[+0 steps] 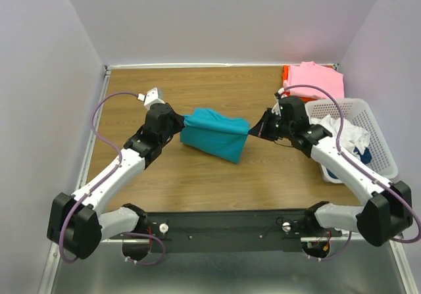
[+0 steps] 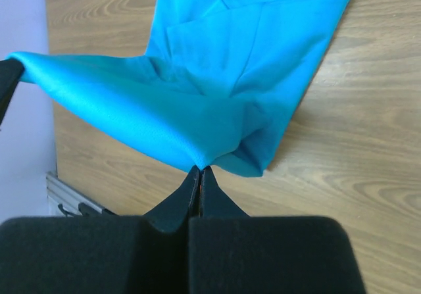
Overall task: Fold and stack the t-shirts
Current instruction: Fold the tshirt
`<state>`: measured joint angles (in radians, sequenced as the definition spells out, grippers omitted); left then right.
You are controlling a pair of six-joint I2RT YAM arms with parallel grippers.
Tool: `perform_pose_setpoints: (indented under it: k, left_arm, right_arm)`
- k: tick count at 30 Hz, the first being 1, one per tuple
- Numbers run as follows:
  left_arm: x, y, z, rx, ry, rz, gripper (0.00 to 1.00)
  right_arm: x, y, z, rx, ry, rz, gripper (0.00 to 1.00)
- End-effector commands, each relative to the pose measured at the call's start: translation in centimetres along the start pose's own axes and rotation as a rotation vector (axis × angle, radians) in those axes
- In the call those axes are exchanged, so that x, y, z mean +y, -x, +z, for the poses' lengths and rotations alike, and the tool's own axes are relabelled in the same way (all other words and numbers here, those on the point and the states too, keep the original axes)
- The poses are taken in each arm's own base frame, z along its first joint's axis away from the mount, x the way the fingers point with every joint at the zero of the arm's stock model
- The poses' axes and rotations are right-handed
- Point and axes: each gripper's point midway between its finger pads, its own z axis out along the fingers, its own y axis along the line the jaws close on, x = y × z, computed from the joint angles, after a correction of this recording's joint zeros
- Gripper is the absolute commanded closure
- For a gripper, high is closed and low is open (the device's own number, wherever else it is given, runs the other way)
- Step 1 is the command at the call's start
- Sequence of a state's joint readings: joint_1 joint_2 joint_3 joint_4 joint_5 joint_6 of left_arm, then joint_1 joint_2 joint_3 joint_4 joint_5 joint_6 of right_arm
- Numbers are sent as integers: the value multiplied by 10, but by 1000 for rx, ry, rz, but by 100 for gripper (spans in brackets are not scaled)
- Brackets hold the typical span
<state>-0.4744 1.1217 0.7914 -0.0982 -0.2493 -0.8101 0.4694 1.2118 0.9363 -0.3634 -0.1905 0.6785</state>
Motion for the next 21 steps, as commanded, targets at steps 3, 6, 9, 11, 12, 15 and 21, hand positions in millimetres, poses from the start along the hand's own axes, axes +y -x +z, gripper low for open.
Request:
perform_pose_setpoints:
  k: [3,6,9,11,12,15,21]
  left_arm:
    - [4,22,32,-38,53,38,100]
    - [5,19,50,-10,67,54,100]
    - [4,18,67,10,69,62,100]
    - [2,19,80,25,63,69,100]
    - [1,19,84,29,61,73,100]
    - [1,15,102,59,60,84,100]
    - [0,12,131,105,52,90,100]
  right_arm:
    - [-11,22,18,-5,10,10,99]
    - [-17,25,28,13,14,27,99]
    - [-25,28,39,34,14,49,99]
    - [-30,32,46,41,10,64,99]
    - [-32,34,48,43,11,72,99]
    - [-41,36,58,60,5,93,99]
    - [-55,44,78,93,10,126,99]
